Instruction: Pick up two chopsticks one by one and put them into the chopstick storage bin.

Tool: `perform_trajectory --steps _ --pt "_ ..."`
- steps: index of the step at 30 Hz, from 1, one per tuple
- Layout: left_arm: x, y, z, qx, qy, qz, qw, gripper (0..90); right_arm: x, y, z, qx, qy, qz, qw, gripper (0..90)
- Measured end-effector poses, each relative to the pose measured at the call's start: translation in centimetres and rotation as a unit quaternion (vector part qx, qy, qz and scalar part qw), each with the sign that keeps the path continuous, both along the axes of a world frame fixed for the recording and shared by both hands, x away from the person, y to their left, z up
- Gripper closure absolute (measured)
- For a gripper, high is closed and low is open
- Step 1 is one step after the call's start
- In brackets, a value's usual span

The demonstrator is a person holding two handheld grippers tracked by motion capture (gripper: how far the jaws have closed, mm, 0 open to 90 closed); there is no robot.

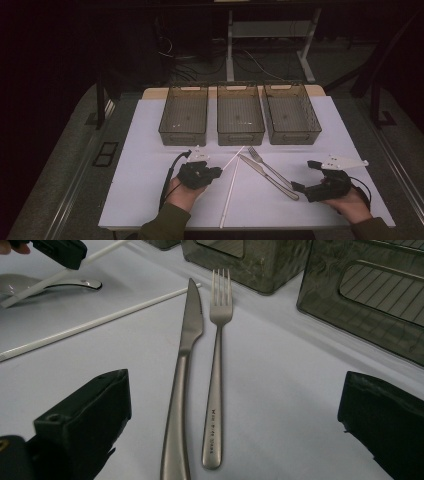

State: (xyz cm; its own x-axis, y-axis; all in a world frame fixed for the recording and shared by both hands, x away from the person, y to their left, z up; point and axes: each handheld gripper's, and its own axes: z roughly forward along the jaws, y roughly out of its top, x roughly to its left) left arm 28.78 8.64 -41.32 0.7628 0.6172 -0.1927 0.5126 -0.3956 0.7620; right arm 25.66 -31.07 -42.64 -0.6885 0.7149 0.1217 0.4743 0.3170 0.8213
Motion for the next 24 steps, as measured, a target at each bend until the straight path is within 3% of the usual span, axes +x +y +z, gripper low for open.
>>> perform_trajectory --steps 11,24 --pt "0.9 0.2 1.7 -0.052 -0.019 -0.004 0.9985 85.0 0.1 0.0 0.0 0.000 0.001 0.000 1.0000 0.5" --pt "1.9 0.9 4.3 -0.100 -0.053 0.004 0.9936 85.3 0.1 0.0 0.0 0.000 0.003 -0.001 1.0000 0.5"
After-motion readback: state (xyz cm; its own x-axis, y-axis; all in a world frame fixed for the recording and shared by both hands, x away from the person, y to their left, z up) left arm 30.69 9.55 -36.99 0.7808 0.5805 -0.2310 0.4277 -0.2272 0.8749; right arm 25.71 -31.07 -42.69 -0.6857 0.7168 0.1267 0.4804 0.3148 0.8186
